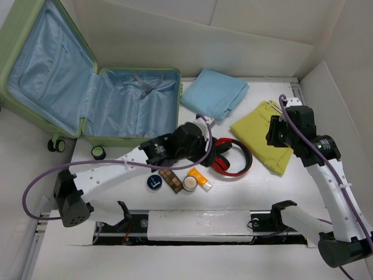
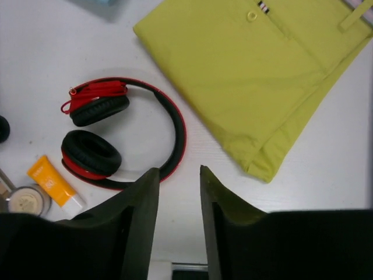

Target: Pack the luggage

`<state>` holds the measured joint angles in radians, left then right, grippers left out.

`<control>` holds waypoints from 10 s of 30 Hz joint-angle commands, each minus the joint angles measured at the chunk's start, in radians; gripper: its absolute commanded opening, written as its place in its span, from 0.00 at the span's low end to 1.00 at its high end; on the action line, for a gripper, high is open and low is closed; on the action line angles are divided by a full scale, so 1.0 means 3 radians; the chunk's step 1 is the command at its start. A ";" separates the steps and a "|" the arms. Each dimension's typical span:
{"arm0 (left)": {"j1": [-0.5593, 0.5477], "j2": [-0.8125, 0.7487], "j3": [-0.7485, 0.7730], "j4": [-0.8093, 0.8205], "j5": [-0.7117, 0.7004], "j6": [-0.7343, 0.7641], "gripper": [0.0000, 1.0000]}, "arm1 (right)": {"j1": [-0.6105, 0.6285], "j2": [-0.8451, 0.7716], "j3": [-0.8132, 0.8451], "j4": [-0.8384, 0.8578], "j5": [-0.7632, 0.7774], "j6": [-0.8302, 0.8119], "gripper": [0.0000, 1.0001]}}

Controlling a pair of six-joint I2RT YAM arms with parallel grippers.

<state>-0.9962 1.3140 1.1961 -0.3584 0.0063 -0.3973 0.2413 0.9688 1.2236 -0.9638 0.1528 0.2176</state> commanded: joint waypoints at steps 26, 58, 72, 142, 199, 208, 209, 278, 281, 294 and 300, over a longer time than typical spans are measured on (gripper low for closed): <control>-0.0325 0.0028 -0.0290 0.0080 -0.0558 -0.0885 0.68 | -0.0088 0.0902 -0.1603 0.1371 -0.0575 0.0645 0.64; 0.0043 -0.0198 0.2204 -0.0953 -0.2097 -0.0660 0.67 | 0.1409 0.3219 0.2581 0.1321 -0.0816 0.1314 0.00; 0.1122 0.0344 0.2518 -0.0637 -0.0654 -0.0536 0.72 | 0.0889 0.2502 0.1891 0.1567 -0.1123 0.1111 0.77; 0.1619 0.0257 0.0716 -0.0432 -0.1279 -0.0343 0.35 | 0.0346 0.0166 -0.0832 0.0901 -0.1138 0.0134 0.84; 0.0616 -0.1138 -0.0945 -0.1177 -0.1309 -0.1932 0.90 | 0.2100 0.2431 -0.0827 0.1960 -0.0739 0.0118 0.61; 0.0825 -0.1618 -0.0831 -0.1530 -0.1280 -0.2085 0.88 | 0.2161 0.2335 -0.0455 0.1818 -0.0683 0.0231 0.12; 0.0825 -0.1664 -0.0908 -0.1561 -0.1279 -0.2132 0.88 | 0.2161 0.2334 -0.0322 0.1756 -0.0683 0.0195 0.11; 0.0723 -0.0606 -0.2243 -0.0902 -0.1289 -0.3876 0.68 | 0.1660 0.0151 -0.0540 0.0815 -0.0913 0.0026 0.85; 0.0764 -0.0606 -0.2335 -0.0785 -0.1289 -0.3912 0.51 | 0.1660 0.0115 -0.0611 0.0815 -0.0984 0.0026 0.85; 0.0340 -0.0632 -0.1677 -0.1504 -0.1539 -0.4014 0.06 | 0.1808 0.0411 -0.1092 0.1274 -0.1225 0.0062 0.92; 0.0309 -0.0938 -0.1058 -0.1725 -0.1677 -0.3846 0.04 | 0.1880 0.0626 -0.1062 0.1407 -0.1225 0.0093 0.92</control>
<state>-0.9005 1.0931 0.7891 -0.7856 -0.3798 -1.5242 0.7944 1.1461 0.8871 -0.6281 -0.1947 0.2398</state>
